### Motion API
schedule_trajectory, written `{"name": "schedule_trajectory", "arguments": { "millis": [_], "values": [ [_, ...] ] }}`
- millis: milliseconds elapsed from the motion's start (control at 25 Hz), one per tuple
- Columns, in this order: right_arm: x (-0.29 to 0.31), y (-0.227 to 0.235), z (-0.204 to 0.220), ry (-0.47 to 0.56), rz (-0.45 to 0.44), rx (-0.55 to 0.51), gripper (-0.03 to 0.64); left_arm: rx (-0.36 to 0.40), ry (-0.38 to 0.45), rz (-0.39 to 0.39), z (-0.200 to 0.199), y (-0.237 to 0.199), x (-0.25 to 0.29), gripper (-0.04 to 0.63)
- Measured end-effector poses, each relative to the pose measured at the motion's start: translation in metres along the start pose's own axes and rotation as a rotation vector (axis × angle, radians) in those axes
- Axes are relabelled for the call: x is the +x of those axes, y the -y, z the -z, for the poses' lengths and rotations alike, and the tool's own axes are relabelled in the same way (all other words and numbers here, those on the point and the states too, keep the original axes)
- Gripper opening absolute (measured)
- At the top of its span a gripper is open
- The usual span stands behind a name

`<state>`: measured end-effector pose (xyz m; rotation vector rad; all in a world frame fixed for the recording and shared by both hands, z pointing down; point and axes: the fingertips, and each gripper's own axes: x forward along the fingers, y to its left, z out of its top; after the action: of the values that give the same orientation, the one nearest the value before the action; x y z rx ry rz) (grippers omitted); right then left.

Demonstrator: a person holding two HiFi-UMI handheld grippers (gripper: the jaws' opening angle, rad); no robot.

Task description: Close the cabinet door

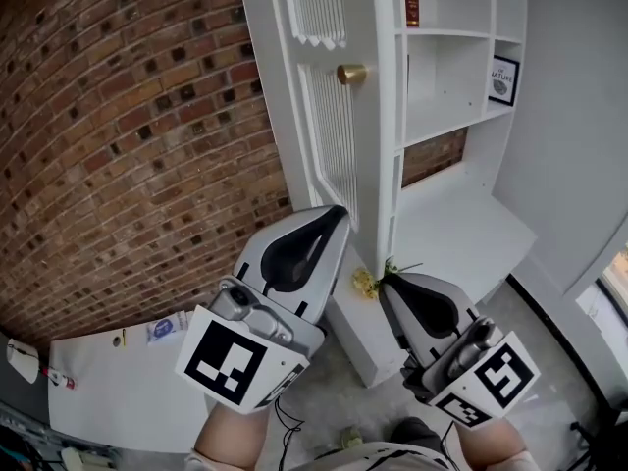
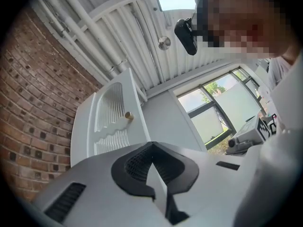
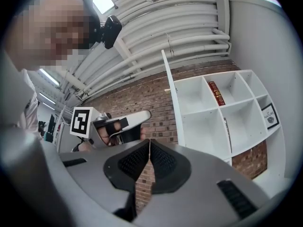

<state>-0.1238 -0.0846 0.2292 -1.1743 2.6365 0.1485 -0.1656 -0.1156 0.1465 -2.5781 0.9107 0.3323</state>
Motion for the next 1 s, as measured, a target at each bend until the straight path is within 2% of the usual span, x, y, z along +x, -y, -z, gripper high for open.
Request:
{"name": "schedule_trajectory", "arguments": {
  "millis": [160,280,440,520,600,1000],
  "values": [
    [0.009,0.01,-0.007,0.024,-0.014,0.003,0.018,0.048,0.047,0.018,-0.02,-0.017,0.018,0.011],
    [0.016,0.015,-0.013,0.037,-0.039,-0.013,0.018,0.108,0.088,-0.002,-0.036,-0.031,0.029,0.012],
    [0.024,0.017,-0.027,0.062,-0.074,-0.031,0.019,0.131,0.132,-0.022,-0.052,-0.04,0.04,0.029],
    [0.028,0.017,-0.031,0.068,-0.089,-0.037,0.018,0.141,0.14,-0.023,-0.057,-0.044,0.047,0.083],
    [0.03,0.019,-0.033,0.071,-0.098,-0.04,0.019,0.155,0.142,-0.028,-0.06,-0.05,0.055,0.107],
    [0.032,0.031,-0.028,0.08,-0.079,-0.026,0.02,0.194,0.148,0.025,-0.069,-0.061,0.08,0.118]
  ]
}}
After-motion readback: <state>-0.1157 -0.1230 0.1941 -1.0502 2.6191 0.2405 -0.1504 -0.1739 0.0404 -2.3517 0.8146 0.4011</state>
